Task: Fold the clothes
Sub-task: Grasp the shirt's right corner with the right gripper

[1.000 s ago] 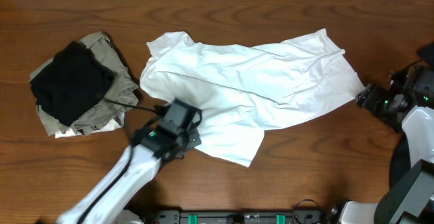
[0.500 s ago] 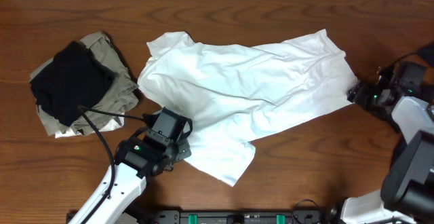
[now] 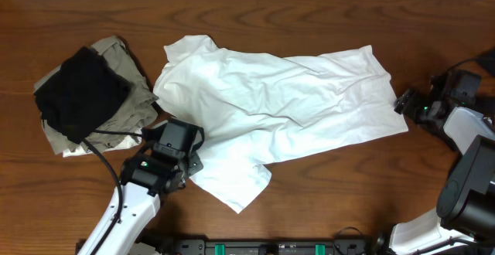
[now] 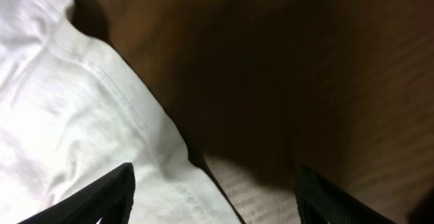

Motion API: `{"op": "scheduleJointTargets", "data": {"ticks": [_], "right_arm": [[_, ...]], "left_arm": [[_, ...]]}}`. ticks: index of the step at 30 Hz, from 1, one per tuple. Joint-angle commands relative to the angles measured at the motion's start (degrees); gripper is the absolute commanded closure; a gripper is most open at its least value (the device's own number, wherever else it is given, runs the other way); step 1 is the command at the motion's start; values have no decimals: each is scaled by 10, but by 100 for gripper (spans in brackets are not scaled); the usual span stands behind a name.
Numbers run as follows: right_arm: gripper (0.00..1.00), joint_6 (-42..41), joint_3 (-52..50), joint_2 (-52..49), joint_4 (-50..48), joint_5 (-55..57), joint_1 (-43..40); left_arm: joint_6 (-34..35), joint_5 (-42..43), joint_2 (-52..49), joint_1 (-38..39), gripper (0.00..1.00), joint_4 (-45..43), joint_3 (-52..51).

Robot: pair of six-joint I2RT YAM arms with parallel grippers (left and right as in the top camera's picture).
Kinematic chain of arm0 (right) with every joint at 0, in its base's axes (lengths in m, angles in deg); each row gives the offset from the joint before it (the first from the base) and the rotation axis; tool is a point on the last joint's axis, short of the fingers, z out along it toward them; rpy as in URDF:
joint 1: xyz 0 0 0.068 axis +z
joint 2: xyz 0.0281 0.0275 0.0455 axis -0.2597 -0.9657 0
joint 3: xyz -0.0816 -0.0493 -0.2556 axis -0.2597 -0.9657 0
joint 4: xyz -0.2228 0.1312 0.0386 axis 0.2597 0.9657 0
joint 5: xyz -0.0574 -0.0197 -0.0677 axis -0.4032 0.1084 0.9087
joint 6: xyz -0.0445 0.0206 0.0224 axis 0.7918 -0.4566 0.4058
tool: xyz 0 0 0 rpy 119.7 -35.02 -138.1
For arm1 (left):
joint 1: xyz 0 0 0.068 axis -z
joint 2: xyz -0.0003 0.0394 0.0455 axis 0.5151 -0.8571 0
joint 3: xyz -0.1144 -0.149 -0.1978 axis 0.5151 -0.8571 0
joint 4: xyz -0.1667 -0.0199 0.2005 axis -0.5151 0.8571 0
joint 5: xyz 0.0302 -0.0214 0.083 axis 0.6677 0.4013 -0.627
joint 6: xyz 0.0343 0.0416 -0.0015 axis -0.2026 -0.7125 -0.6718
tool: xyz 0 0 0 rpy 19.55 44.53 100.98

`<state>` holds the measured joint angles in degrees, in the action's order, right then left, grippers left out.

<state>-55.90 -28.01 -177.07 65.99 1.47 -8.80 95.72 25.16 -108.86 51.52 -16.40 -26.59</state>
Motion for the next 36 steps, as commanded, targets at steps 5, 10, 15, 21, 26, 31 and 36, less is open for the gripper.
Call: {"op": "scheduleJointTargets", "data": {"ticks": [5,10,15,21,26,31,36], "right_arm": [[27,-7,4,-5,78,-1,4],[26,-7,4,-5,151,-1,4],[26,-7,1,-5,169,-1,5],[40,-7,-21,-5,156,-1,17],[60,-8,-46,-5,131,-1,29],[99,-8,-50,-5,120,-1,32],[99,-8,-44,0,118,-23,32]], "left_arm": [[1,-19,0,-11,94,0,2],[1,-19,0,-11,93,0,2],[1,-19,-1,-11,93,0,2],[1,-18,-1,-11,93,0,2],[1,-18,-1,-11,93,0,2],[1,-18,-1,-11,93,0,2],[-1,-19,0,-11,94,0,4]]}}
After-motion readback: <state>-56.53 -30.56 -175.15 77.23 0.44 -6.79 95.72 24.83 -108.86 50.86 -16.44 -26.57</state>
